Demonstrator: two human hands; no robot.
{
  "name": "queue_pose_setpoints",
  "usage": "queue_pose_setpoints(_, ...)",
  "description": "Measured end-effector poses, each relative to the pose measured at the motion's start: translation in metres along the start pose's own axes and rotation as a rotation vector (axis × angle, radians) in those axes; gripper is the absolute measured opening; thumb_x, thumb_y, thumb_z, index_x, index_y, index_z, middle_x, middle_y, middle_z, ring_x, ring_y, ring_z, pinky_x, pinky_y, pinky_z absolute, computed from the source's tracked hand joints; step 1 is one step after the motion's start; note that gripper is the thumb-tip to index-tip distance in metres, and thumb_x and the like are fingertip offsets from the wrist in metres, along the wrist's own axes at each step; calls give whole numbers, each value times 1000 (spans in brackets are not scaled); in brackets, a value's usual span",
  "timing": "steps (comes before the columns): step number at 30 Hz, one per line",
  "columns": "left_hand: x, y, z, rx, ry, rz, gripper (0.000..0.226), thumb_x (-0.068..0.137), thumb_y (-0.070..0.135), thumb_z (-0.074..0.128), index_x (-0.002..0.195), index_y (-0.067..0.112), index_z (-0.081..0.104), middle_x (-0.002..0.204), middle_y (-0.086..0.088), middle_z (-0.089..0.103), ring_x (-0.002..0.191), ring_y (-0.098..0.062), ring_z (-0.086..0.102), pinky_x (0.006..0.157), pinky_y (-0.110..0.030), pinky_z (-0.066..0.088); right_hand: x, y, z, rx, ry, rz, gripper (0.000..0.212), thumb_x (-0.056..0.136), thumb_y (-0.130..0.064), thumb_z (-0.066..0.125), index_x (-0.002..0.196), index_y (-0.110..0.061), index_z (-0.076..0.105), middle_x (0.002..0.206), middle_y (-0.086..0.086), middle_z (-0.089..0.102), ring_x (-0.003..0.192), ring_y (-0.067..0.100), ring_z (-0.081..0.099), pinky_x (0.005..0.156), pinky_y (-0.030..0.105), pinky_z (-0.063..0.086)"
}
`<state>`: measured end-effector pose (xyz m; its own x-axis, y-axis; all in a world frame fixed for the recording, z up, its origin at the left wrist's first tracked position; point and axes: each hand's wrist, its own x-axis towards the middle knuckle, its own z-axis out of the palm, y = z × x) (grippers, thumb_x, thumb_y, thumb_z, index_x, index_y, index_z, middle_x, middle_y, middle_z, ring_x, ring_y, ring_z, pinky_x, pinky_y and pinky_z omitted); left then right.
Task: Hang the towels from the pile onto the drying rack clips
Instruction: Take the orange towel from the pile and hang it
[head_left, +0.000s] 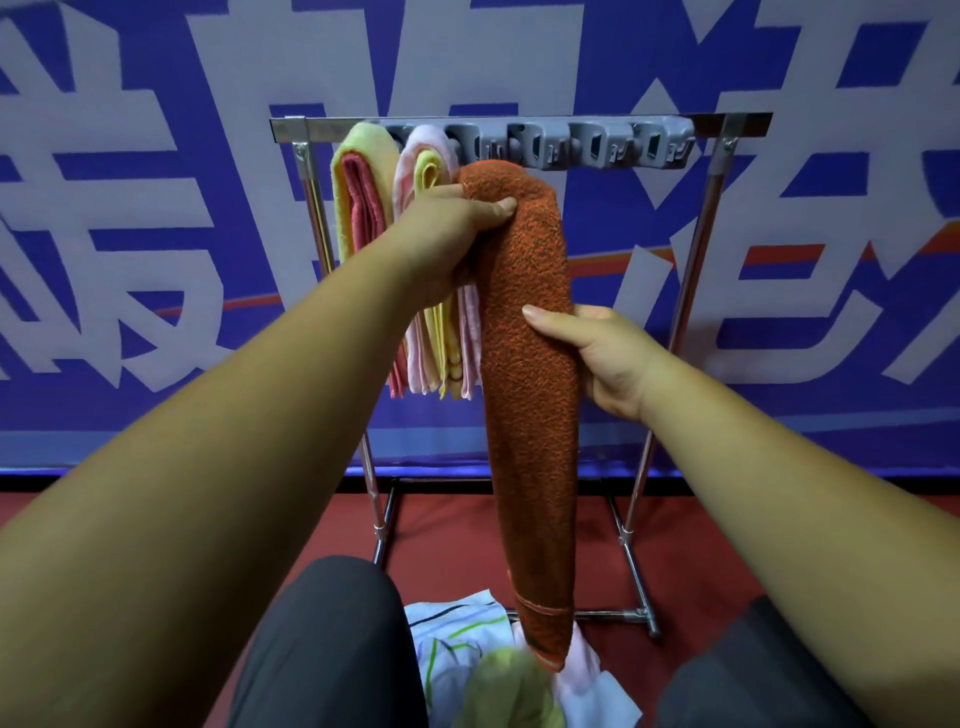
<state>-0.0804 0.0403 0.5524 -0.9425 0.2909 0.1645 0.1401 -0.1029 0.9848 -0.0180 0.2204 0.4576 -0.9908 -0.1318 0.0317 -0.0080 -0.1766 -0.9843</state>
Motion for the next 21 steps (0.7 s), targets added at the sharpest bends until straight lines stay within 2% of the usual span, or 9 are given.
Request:
queue_pose_setpoints(3,4,-8,3,11,66,-62,32,102,21,69,129,5,65,117,-18,77,106,-32,76,83,-43,65,5,-3,2,36,31,-4,33,99,-20,74,126,-1,72,116,21,78,106,33,78,93,42,62)
queue_pose_setpoints(6,3,-21,7,110,70,-132,32,103,38,67,121,12,69,103,-7,73,97,-24,72,93,-45,62,13,-7,8,79,109,-12,31,100,-18,72,125,1,71,112,21,79,102,33,79,90,41,63)
queue_pose_setpoints(8,1,-30,5,182,72,-148,48,100,55,64,120,12,72,97,-5,74,95,-24,73,97,-47,60,19,-11,13,125,153,-27,27,101,-15,70,124,0,72,109,20,80,98,32,80,86,41,64)
queue_pose_setpoints(10,-2,-36,2,188,61,-149,58,100,67,55,116,14,74,83,2,75,87,-21,73,90,-43,63,24,-17,16,187,192,-27,25,103,-15,68,124,-2,72,109,20,80,99,33,80,84,42,66)
queue_pose_setpoints(12,-5,-41,0,191,78,-155,65,101,72,45,109,14,72,73,5,72,77,-18,70,77,-37,62,28,-24,18,261,245,-7,31,103,-21,69,128,-3,71,112,20,80,104,36,78,89,48,65)
queue_pose_setpoints(14,-7,-47,-2,229,92,-141,68,101,75,42,110,14,72,80,2,73,78,-20,70,80,-41,63,33,-31,18,349,311,13,38,101,-27,71,130,-2,69,114,21,79,104,40,78,94,56,62)
queue_pose_setpoints(17,-15,-59,1,424,67,-81,74,96,80,45,125,15,65,113,-7,75,92,-18,73,86,-43,61,36,-40,19,461,429,41,39,102,-30,71,128,-1,67,113,23,78,99,46,78,92,66,59)
queue_pose_setpoints(19,-20,-64,4,531,62,-30,73,94,81,49,131,19,61,121,-2,71,102,-17,72,89,-41,60,39,-46,19,502,498,36,31,107,-24,61,123,3,66,112,24,77,97,43,78,87,61,61)
queue_pose_setpoints(21,-24,-68,7,553,11,-20,76,91,82,53,140,24,58,130,2,67,112,-16,69,94,-43,59,40,-52,20,502,546,14,25,110,-10,46,108,6,65,103,25,73,88,39,73,82,54,60)
